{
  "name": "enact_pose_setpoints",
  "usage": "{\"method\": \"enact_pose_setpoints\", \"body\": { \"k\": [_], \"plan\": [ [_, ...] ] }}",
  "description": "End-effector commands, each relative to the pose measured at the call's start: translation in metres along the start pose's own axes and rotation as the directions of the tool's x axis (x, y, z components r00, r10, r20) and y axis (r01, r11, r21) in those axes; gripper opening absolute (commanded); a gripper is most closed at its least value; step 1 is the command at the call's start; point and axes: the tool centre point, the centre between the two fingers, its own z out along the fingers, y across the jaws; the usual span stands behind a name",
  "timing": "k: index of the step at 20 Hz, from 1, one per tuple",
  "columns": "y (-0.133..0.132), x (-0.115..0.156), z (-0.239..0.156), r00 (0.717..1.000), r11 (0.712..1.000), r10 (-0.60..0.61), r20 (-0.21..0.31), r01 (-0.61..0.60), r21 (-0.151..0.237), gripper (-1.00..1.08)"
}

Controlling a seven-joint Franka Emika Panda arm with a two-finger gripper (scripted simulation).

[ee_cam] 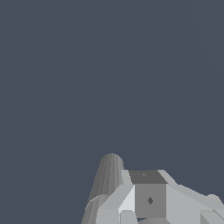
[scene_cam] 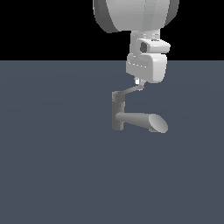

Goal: Turn on the faucet by rotating a designated handle.

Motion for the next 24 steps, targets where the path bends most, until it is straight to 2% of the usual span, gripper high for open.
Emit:
{"method": "enact_pose_setpoints", "body": {
  "k": [1, 15, 16, 24],
  "plan": [
    [0.013, -0.008, 0.007, 1.000, 1.000, 0.000, 0.009, 0.000, -0.019, -1.00],
    [0.054, -0.029, 0.011, 1.000, 0.999, 0.011, 0.013, -0.010, -0.032, -1.00],
    [0.042, -0.023, -0.002, 1.000, 1.000, 0.011, -0.002, -0.011, -0.003, -1.00],
    [0.052, -0.063, 0.005, 1.000, 1.000, 0.011, 0.005, -0.011, -0.018, -1.00]
  ]
}}
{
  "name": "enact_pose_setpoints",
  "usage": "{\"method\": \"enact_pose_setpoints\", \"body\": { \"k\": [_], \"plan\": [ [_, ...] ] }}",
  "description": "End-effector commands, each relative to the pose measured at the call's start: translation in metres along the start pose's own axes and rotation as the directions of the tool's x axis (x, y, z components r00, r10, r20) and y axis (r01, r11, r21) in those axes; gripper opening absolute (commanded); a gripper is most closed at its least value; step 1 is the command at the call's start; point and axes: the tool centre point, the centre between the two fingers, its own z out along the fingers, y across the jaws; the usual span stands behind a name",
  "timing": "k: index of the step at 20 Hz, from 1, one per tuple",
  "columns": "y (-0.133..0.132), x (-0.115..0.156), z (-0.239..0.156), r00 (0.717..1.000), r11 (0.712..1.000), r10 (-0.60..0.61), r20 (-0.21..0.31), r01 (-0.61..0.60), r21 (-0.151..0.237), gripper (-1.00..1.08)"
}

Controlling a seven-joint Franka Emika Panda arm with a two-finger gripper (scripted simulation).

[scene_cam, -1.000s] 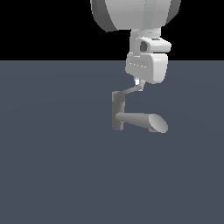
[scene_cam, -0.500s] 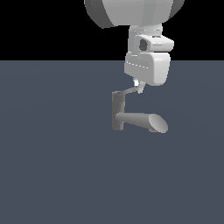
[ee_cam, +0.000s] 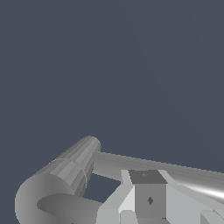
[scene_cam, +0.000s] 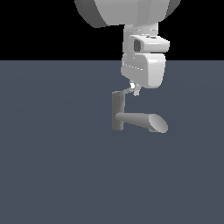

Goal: Turn on the faucet by rotating a designated handle.

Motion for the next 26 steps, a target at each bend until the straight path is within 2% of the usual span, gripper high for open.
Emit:
{"method": "enact_pose_setpoints", "body": {
  "k": [1, 7, 8, 9, 26],
  "plan": [
    [0.003, -0.026, 0.007, 1.000, 1.000, -0.022, 0.010, 0.022, -0.017, -1.00],
    [0.011, -0.058, 0.012, 1.000, 0.999, -0.022, 0.016, 0.022, -0.029, -1.00],
    [0.011, -0.058, 0.012, 1.000, 0.999, -0.022, 0.016, 0.022, -0.029, -1.00],
    [0.007, -0.031, 0.000, 1.000, 1.000, 0.017, 0.002, -0.017, 0.000, -1.00],
    [-0.035, -0.114, 0.012, 1.000, 0.999, -0.021, 0.017, 0.022, -0.029, -1.00]
  ]
}}
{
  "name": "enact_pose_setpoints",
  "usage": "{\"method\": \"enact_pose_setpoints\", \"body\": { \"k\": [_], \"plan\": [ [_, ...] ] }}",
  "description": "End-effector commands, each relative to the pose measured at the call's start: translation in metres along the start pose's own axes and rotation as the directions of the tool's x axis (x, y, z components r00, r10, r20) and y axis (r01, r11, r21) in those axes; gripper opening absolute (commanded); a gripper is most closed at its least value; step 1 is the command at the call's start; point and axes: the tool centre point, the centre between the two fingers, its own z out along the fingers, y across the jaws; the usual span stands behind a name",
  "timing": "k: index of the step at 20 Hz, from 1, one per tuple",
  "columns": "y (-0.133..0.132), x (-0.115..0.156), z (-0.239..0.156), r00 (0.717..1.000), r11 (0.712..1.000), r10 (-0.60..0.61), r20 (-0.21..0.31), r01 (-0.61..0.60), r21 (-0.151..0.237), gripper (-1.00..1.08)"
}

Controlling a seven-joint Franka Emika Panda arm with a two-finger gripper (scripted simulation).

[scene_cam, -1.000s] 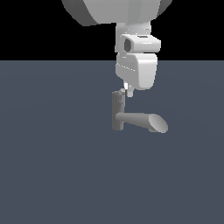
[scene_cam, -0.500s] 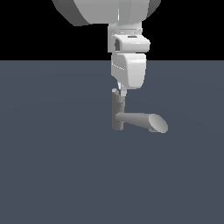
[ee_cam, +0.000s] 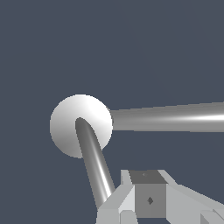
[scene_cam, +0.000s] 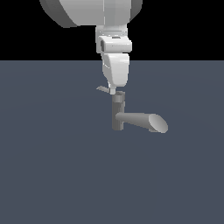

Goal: Turn on the faucet by rotating a designated handle.

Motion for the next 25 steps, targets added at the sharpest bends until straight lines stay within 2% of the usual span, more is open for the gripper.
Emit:
{"method": "enact_pose_setpoints", "body": {
  "k": [1, 25],
  "plan": [
    [0.000, 0.000, 0.000, 1.000, 1.000, -0.001, 0.000, 0.001, -0.001, -1.00],
    [-0.070, -0.051, 0.014, 0.997, 0.997, -0.069, 0.016, 0.069, -0.024, -1.00]
  ]
}}
